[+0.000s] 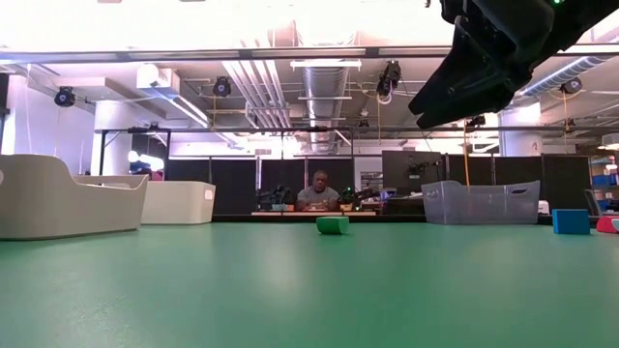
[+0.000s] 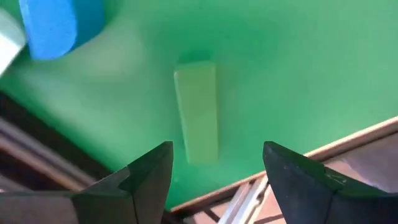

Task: Sort blocks by size
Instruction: Put the green rectangular block into the white bin

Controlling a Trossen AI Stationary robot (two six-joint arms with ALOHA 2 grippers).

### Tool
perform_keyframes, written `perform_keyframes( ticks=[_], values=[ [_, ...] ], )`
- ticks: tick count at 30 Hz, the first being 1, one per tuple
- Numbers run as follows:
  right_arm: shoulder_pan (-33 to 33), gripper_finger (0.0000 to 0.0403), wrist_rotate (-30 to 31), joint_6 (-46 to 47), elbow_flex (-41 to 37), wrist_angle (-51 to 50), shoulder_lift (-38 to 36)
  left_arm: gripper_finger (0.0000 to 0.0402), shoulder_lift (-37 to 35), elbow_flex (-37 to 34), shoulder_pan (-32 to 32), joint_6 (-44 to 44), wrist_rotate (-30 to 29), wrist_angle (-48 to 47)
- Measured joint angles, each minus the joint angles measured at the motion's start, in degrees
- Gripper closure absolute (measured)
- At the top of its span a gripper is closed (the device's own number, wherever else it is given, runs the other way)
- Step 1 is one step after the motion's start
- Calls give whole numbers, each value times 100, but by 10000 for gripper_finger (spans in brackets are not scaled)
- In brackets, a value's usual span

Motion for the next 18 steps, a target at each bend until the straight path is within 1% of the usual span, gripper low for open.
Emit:
perform_keyframes(
  ticks=[7, 13, 15, 18],
  values=[
    [0, 111, -17, -2, 0, -26, 0, 168, 0, -687, -5, -128, 145, 919],
    [0, 117, -17, -2, -3, -136, 0, 171, -2, -1039, -2, -71, 17, 1212],
    [0, 117, -17, -4, -15, -151, 0, 180, 21, -1049, -4, 120, 4, 1209],
    [0, 113, -5, -2, -38, -149, 0, 216, 118, -1044, 0, 367, 48, 1156]
  ],
)
